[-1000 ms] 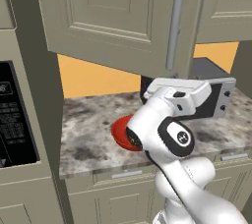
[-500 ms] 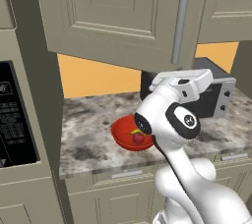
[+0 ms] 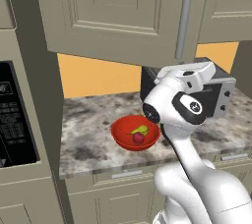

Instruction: Open the cabinet. Pick the apple and pear from the cabinet and place them into the bowl. Then close the cabinet.

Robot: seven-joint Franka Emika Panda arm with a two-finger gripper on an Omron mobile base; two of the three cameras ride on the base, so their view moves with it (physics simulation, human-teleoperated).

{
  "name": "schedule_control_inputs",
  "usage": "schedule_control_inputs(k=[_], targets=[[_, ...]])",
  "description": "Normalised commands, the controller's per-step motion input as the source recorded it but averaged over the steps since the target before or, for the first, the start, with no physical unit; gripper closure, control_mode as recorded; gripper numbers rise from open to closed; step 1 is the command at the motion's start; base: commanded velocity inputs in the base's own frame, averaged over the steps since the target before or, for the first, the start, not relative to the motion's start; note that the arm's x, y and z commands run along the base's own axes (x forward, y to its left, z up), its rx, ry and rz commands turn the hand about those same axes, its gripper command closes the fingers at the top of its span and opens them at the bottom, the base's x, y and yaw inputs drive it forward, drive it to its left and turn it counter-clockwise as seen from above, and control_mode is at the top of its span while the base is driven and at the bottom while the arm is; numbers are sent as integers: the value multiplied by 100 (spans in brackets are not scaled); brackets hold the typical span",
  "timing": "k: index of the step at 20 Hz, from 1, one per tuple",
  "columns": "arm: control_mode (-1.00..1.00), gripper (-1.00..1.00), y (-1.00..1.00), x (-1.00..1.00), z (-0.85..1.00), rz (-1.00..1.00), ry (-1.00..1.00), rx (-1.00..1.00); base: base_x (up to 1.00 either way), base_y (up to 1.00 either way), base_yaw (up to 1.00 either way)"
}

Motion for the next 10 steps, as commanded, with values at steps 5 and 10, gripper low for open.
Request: schedule_control_inputs(k=[5, 10], targets=[[-100, -100, -15, 51, 0, 1, 1, 3, 0, 0, 0], [-100, -100, -15, 61, 0, 1, 3, 7, 0, 0, 0]])
